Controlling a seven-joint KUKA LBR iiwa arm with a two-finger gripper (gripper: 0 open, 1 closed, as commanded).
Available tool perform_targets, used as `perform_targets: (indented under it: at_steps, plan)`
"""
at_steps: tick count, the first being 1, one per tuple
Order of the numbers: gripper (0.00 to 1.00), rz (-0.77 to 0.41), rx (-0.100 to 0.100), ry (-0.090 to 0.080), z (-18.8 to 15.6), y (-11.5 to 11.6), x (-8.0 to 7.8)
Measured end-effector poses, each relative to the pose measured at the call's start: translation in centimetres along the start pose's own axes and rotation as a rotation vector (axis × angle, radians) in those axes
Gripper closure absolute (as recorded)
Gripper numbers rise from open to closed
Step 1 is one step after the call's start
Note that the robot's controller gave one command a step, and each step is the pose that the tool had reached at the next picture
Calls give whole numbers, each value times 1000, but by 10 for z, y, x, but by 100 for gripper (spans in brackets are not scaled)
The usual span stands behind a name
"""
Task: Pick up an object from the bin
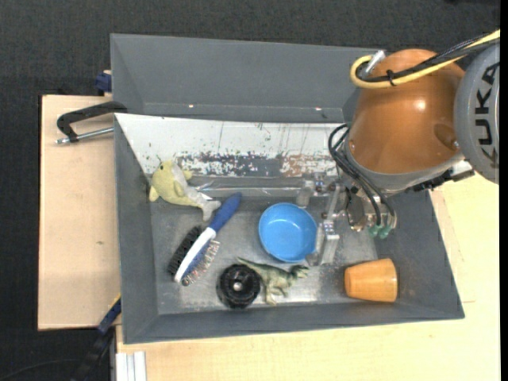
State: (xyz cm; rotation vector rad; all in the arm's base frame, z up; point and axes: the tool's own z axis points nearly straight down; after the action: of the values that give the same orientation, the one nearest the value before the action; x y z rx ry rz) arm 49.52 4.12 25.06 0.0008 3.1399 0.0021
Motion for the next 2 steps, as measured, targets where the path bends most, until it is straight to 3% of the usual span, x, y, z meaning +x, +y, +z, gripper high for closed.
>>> perform_targets:
  at_steps: [1, 2]
  plan:
    - [0, -205, 0, 9, 169, 4, -25]
    - [0, -127, 0, -6, 180, 1, -85]
